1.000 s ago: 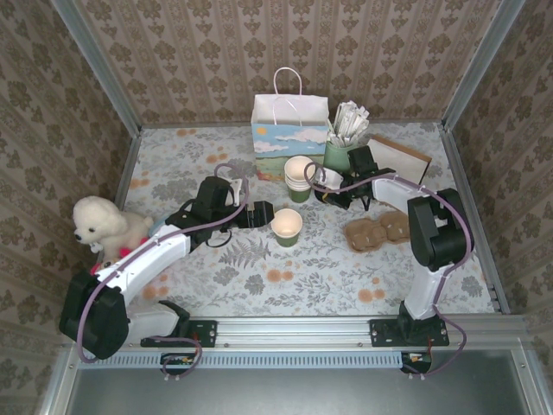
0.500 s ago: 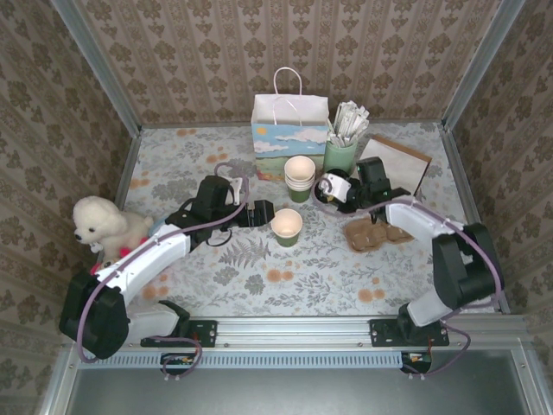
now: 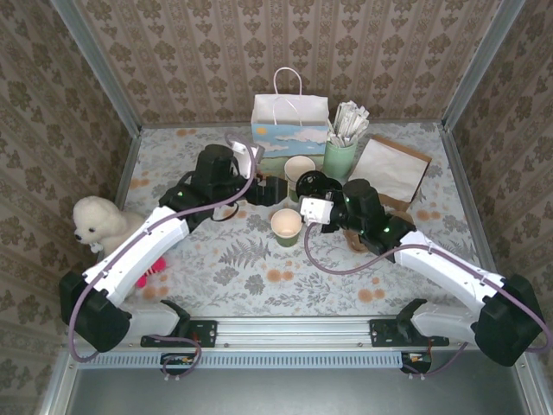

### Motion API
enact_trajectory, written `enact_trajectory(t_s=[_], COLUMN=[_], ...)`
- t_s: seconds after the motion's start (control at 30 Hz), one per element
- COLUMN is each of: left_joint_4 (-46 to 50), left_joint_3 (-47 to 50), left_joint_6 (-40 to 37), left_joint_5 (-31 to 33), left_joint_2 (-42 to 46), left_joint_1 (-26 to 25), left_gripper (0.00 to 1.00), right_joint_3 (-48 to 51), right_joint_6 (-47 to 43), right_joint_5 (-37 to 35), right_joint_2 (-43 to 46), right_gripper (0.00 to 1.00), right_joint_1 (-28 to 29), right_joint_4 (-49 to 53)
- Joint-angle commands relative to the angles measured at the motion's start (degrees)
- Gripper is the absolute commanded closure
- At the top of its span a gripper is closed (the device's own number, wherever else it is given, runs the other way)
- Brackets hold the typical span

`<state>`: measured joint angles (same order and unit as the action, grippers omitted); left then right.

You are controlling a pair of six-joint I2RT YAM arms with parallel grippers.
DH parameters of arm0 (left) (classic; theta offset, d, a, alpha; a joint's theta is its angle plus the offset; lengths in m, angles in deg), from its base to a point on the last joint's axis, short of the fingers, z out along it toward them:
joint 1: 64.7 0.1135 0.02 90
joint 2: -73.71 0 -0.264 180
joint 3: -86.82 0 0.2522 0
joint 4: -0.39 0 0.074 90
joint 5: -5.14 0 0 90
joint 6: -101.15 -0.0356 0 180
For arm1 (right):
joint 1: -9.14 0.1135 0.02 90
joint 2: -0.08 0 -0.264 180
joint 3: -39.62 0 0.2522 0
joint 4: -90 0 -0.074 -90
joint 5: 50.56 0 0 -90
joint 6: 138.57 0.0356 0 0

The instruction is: Pack the takeout coffee

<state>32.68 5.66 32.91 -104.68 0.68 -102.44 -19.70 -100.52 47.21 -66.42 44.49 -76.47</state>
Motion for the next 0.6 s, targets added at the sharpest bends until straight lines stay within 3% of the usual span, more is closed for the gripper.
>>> enact_trajectory(t_s=[0.0, 0.33, 0.57], left_joint_4=[0.76, -5.43, -4.92], left_joint_3=[-1.79, -1.86, -5.47], left_joint_6=[-2.03, -0.11, -0.8], left_joint_5=[-1.62, 2.5, -2.4], left_joint_2=[-0.47, -3.44, -8.14], left_joint_1=[-2.16, -3.09, -3.18], left_gripper=[0.04, 0.19, 0.25], right_joint_3=[-2.24, -1.65, -3.21], right_joint_6=[2.69, 8.23, 7.75], right_joint_5=[-1.6, -0.71, 0.23], right_joint_2=[1.61, 3.56, 2.28], right_gripper=[1.0, 1.0, 1.0], right_joint_1=[0.77, 1.75, 2.26], right_joint_4=[-0.33, -3.77, -2.5])
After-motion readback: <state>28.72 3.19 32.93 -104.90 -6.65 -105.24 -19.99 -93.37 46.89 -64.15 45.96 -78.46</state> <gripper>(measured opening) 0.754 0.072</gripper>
